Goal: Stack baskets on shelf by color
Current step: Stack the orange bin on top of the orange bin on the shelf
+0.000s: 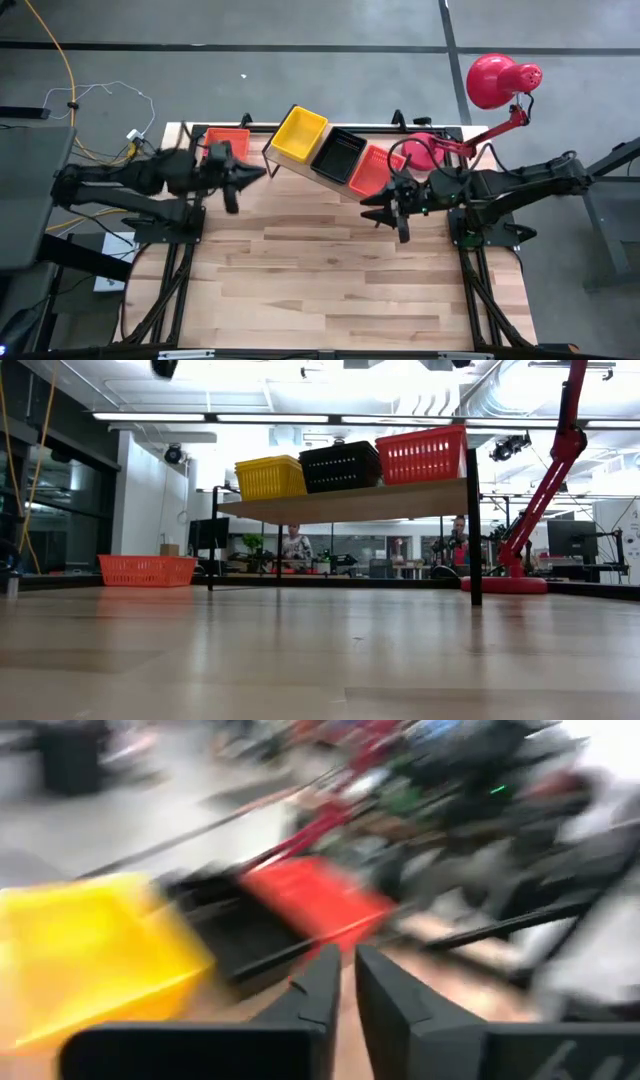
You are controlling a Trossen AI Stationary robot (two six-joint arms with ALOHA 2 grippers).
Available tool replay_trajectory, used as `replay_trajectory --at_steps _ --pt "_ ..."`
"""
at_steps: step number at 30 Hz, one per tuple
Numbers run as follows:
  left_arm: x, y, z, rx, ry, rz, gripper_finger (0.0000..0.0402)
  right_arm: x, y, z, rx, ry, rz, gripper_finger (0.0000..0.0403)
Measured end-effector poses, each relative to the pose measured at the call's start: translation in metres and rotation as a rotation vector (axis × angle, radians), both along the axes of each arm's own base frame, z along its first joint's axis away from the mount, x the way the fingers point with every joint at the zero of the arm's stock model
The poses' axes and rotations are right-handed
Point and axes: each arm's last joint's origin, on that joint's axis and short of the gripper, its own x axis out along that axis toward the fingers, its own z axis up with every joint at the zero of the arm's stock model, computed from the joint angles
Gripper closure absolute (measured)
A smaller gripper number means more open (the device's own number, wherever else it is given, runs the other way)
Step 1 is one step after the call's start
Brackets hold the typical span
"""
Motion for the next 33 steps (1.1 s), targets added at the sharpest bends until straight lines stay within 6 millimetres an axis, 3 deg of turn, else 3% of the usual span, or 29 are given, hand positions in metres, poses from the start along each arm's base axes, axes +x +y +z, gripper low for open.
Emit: replay_trajectory --at_steps 4,8,12,17,24,33 --pt "-0.015 0.030 -0.003 -0.066 0.233 0.226 0.0334 0.000 0.000 0.001 0.000 -0.001 -0.016 0.0250" --pt "-0.028 0.062 -0.029 -0.183 0.508 0.351 0.0284 0.000 -0.001 0.001 0.013 0.000 -0.043 0.0250" --pt "-0.033 0.090 -0.067 -0.296 0.717 0.330 0.0239 0.000 -0.001 0.001 0.017 -0.001 -0.048 0.0250" --pt "-0.034 0.113 -0.106 -0.303 0.916 0.273 0.0199 0.000 -0.001 0.001 0.051 0.001 -0.055 0.0250" --pt "-0.033 0.139 -0.128 -0.198 1.136 0.304 0.0184 0.000 -0.002 0.001 0.053 -0.001 -0.092 0.0250" --pt "-0.029 0.164 -0.165 -0.224 1.348 0.232 0.0184 0.000 -0.003 0.001 0.050 -0.003 -0.120 0.0250"
